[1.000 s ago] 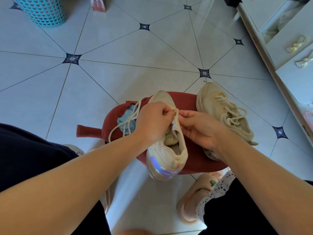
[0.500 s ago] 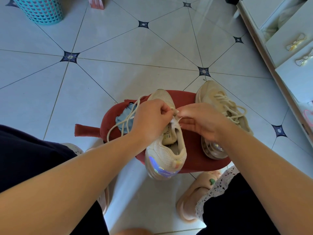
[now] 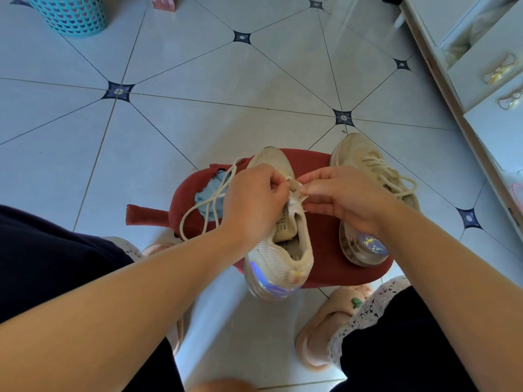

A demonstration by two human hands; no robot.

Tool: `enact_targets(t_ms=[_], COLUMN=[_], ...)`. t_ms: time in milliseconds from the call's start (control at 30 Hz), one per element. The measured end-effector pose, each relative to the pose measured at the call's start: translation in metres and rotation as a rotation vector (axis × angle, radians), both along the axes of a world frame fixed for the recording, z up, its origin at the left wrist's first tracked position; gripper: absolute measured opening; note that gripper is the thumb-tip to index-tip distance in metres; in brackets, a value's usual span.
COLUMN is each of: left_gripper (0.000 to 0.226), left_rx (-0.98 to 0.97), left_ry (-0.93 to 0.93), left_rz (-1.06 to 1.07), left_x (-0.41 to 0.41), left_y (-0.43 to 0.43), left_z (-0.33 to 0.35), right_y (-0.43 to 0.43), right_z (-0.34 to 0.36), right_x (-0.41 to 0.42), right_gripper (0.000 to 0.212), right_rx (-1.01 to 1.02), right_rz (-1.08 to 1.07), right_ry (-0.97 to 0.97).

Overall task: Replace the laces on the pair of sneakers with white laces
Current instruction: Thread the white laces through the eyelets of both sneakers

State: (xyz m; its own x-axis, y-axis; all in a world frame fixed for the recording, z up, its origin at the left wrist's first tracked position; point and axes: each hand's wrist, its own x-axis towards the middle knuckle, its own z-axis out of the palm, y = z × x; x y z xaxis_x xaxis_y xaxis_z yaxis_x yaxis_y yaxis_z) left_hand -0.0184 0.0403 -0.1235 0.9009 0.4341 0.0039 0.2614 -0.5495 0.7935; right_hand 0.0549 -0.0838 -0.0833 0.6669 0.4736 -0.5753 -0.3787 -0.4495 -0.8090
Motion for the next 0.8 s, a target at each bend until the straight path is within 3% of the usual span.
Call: enact_targets(t_ms=[233,800], left_gripper=[0.014,0.016], left_rx=[-0.046,-0.270], left_ry=[0.046,0.012], left_rz=[0.020,0.162], left_x=[0.002,-0.001], left_y=[-0.002,-0.005], left_z=[0.000,0.004], right_y=[-0.004,0.003], right_z=[-0.003,-0.015], right_x=[-0.003,-0.010], right_gripper=[0.015,0.010], right_rx=[0.117,0.099], right_rz=[-0.194,-0.201], right_ry=[0.256,0.080])
